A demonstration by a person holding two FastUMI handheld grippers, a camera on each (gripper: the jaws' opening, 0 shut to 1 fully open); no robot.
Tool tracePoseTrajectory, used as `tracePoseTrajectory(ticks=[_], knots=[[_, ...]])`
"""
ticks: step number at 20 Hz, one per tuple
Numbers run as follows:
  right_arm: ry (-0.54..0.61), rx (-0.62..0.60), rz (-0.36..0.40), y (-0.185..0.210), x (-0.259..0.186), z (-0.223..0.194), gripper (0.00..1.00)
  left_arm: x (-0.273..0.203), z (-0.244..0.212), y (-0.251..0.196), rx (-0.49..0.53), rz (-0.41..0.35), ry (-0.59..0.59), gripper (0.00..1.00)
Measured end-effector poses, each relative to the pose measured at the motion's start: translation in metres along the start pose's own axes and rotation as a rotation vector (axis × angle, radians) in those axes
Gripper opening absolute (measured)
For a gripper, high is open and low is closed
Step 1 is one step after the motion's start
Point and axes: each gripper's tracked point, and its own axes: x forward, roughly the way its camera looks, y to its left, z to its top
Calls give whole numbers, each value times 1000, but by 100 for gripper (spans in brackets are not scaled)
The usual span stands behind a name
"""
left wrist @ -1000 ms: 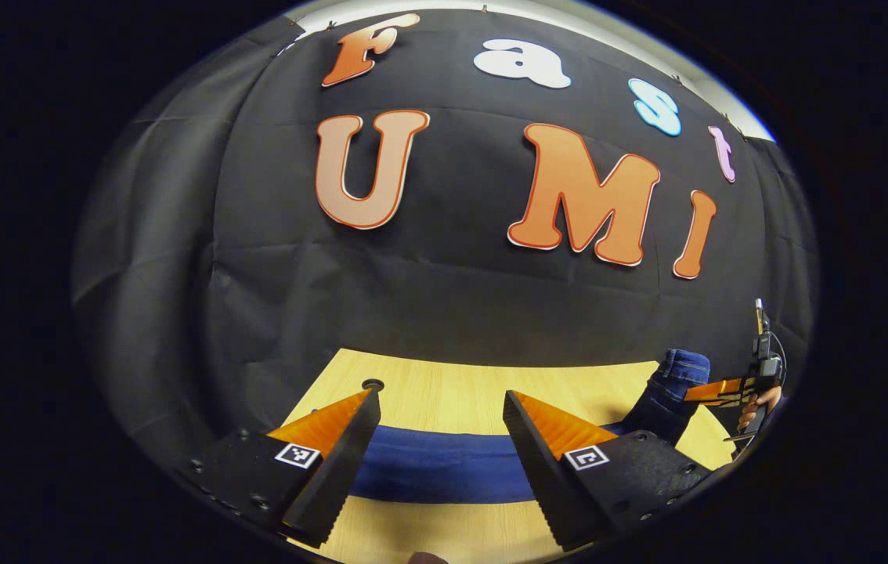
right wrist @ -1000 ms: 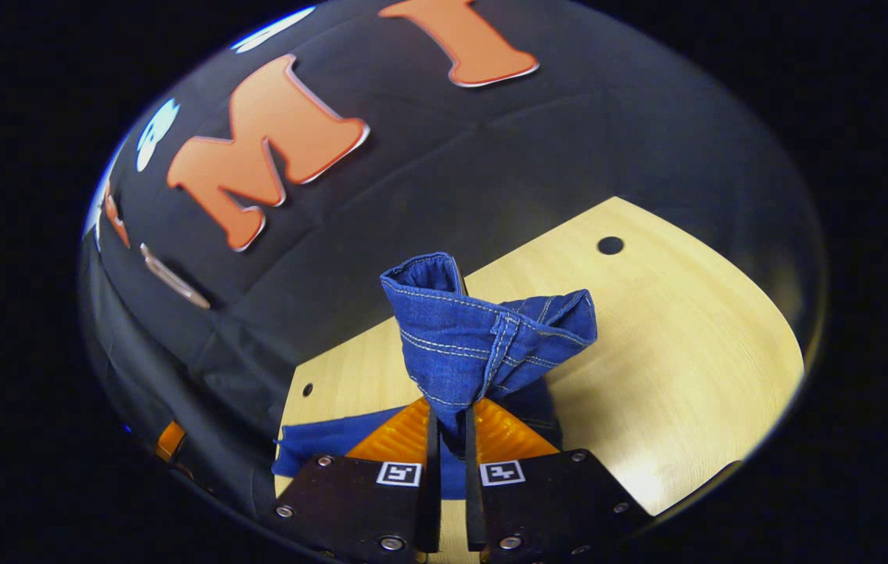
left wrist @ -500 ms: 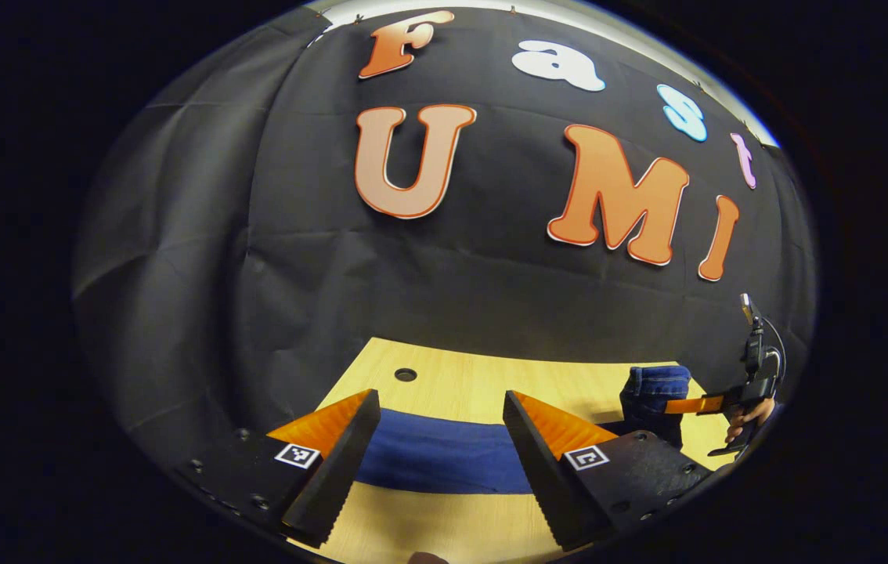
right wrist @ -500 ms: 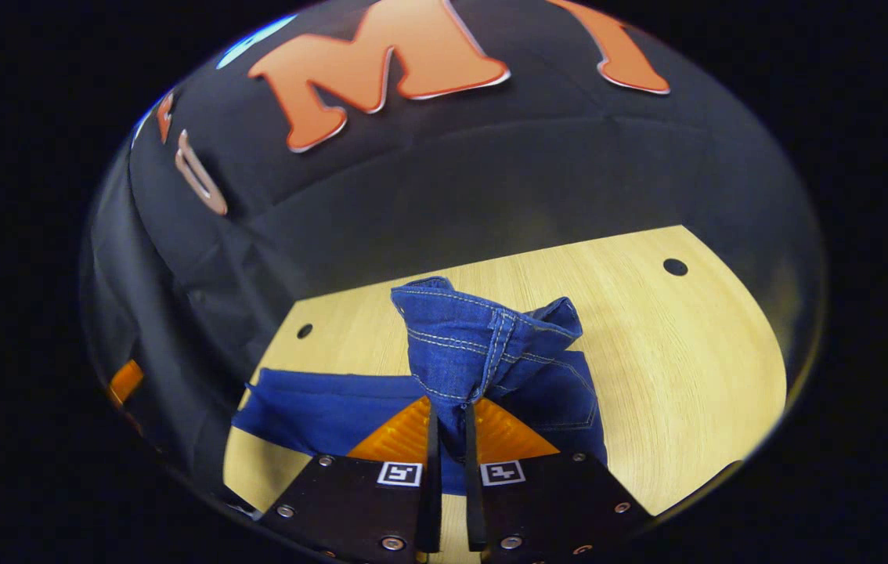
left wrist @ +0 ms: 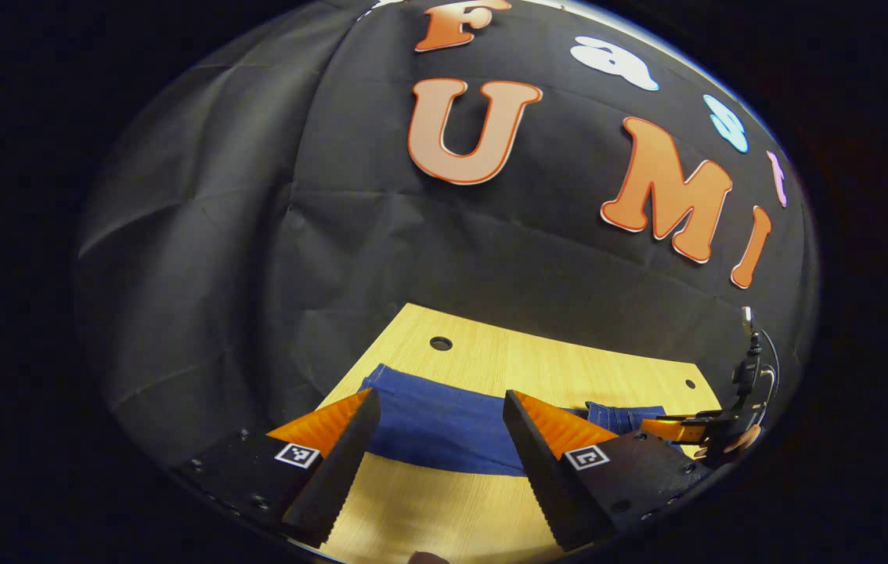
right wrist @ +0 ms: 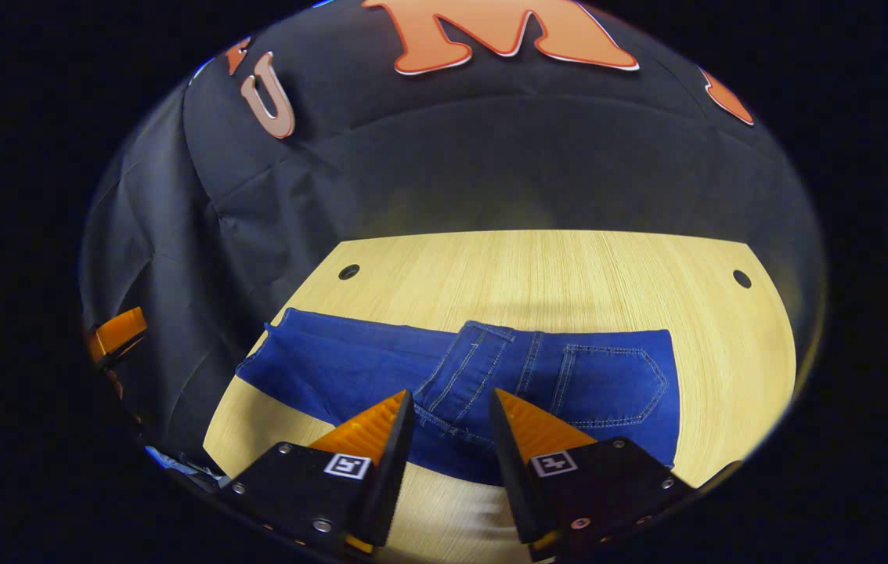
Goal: Grasp the waist and the cuffs of the jeans and fold them to make the two legs overlap; first hold the waist and fold one-third of the jeans toward the cuffs, then hold the cuffs and fold the remaining one-third in the same direction to finish folding.
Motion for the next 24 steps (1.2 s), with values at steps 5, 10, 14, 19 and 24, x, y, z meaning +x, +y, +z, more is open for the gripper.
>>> tracePoseTrajectory(ticks=[5, 10, 14, 19, 24], knots=[[-106, -11, -61, -18, -22, 31, 88, 19, -20, 20, -231, -14, 80, 98], [-165, 6, -161, -51, -51, 48, 93, 45, -56, 45, -511, -42, 203, 98], [-248, 48, -209, -64, -83, 71, 95, 74, -89, 65, -660, -37, 287, 98], [-329, 44, -262, -69, -119, 90, 95, 103, -119, 96, -831, -5, 350, 98], [-376, 52, -283, -66, -144, 103, 96, 130, -147, 112, -904, 29, 403, 95]])
